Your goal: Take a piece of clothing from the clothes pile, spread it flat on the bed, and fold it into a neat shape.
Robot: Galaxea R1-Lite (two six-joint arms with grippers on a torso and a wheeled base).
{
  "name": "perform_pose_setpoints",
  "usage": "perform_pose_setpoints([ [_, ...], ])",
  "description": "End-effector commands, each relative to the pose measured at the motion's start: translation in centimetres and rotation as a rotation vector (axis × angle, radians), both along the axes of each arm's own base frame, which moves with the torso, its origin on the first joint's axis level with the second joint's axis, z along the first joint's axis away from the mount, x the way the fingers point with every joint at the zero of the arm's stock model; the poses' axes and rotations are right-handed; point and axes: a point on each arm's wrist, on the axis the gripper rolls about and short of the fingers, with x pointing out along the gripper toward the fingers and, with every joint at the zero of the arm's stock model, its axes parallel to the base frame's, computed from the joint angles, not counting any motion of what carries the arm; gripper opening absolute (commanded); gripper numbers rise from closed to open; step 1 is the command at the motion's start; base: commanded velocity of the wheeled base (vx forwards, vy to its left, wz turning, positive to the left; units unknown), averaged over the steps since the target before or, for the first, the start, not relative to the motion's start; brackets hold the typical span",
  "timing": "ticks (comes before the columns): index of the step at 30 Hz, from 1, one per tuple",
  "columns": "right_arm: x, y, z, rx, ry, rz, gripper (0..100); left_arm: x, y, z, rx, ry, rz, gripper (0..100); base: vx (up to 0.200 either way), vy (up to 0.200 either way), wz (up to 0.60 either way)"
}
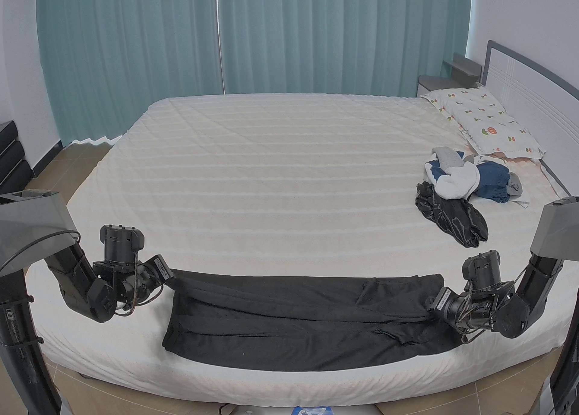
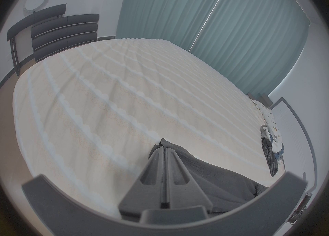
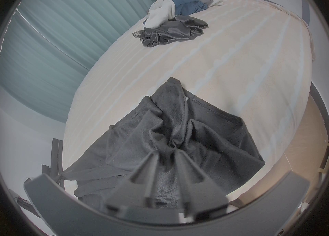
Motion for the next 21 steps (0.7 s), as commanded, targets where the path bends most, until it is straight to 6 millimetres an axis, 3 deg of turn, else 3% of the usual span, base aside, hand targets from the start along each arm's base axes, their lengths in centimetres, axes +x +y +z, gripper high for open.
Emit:
perform_pose_setpoints([
  [1,0.2,0.1,0.0,0.007,-0.006,0.001,100,-0.1,0.0,0.0,0.000,0.001,0.000,0,0.000,0.000,0.00],
  [10,-0.3,1.8,2.0,0.114,-0.054,-0.029,100,-0.2,0.0,0.0,-0.001,0.003,0.001,0,0.000,0.000,0.00],
  [16,-0.7,3.4,0.6,0.137,0.002,-0.028,100,-0.1,0.0,0.0,-0.001,0.001,0.001,0,0.000,0.000,0.00],
  [21,0.8,3.7,-1.2,0.134,0.015,-0.090,100,-0.1,0.0,0.0,-0.001,0.001,0.001,0,0.000,0.000,0.00],
])
